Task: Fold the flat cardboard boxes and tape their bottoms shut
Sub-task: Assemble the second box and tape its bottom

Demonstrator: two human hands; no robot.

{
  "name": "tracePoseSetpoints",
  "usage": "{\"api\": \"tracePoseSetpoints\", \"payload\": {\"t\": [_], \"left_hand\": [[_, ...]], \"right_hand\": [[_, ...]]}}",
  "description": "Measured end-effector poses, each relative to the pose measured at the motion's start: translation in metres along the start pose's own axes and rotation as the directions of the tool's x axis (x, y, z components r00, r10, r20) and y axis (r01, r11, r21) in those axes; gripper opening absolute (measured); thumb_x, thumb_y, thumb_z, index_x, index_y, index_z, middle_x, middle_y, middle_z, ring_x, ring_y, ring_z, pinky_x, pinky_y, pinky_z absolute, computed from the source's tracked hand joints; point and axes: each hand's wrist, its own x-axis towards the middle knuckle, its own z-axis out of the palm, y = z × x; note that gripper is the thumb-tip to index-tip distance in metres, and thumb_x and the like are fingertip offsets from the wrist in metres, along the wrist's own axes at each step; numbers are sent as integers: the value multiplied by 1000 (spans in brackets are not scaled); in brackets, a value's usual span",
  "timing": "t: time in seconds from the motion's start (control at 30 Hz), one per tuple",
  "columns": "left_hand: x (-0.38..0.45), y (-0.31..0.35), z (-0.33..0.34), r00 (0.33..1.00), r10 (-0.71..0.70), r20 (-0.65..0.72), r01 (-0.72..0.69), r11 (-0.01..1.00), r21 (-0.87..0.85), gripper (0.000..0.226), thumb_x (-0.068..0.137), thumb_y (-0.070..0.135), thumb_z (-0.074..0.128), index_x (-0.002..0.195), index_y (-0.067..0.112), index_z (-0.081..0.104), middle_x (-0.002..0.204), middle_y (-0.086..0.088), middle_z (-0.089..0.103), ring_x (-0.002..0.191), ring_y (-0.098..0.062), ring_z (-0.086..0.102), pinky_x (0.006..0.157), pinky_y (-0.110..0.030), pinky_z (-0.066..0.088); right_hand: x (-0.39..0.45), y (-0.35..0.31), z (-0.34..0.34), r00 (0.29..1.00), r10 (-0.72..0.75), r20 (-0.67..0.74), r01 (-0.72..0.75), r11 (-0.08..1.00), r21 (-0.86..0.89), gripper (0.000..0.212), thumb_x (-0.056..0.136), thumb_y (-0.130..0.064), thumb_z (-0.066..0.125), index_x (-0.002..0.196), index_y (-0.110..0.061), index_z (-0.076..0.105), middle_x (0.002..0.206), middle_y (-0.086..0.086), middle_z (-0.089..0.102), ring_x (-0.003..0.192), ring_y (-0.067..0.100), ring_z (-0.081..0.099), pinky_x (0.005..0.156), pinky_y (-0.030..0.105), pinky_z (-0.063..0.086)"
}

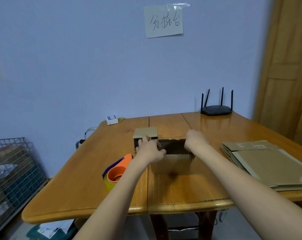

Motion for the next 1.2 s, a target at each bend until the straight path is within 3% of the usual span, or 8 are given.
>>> {"api": "tracePoseSetpoints", "payload": {"t": [0.2,0.33,0.5,0.67,0.87,0.97,1.07,1.2], "left_hand": [[13,-1,-3,997,41,64,-38,998,-50,43,91,39,58,131,21,59,144,-8,31,133,-34,32,115,-44,33],[24,-3,-3,997,26,77,-17,993,-115,24,91,33,53,104,25,71,132,-11,52,116,-28,50,104,-35,45],[32,-2,-4,982,-39,186,51,997,-62,33,95,24,41,115,16,66,140,-21,47,118,-30,49,101,-39,45],[39,2,-7,965,-40,259,52,998,-38,37,94,18,38,122,8,61,130,-18,55,133,-36,36,113,-48,34],[44,4,-2,956,-89,278,97,995,-16,43,86,25,38,120,16,62,144,-20,40,122,-31,44,91,-38,38],[49,7,4,949,-120,291,113,993,42,31,82,16,29,87,8,58,99,-14,53,101,-35,46,89,-46,29],[48,14,4,965,-127,228,151,985,-88,31,94,-1,32,71,16,43,71,-1,34,64,-17,34,97,-51,35],[50,1,5,964,-83,254,130,976,-173,38,87,5,28,98,6,65,110,-13,57,103,-27,51,94,-41,45]], "right_hand": [[2,15,9,1000,13,18,-18,949,314,13,89,1,63,85,-8,54,88,11,61,77,25,63,62,31,54],[-2,15,4,999,-15,39,4,966,260,12,93,2,56,103,-4,57,96,14,61,81,27,63,66,31,57],[1,6,-6,983,-3,185,-23,990,139,16,93,5,52,107,5,61,88,24,69,68,32,72,70,43,63],[6,7,-6,968,-15,251,-27,987,160,22,97,1,48,116,8,59,96,26,70,77,34,74,72,44,63],[8,12,-7,935,-27,354,-58,973,225,25,99,3,40,117,10,56,99,31,69,78,38,74,74,48,62],[9,4,-6,930,-5,368,-49,989,138,31,99,3,40,126,14,52,101,32,69,83,37,74,78,46,62],[12,2,-7,930,-5,368,-40,993,115,34,98,4,41,129,15,49,100,32,69,83,37,74,79,47,61],[12,3,-9,917,9,399,-60,992,115,35,99,2,42,131,17,44,101,33,69,83,35,75,79,45,62]]}}
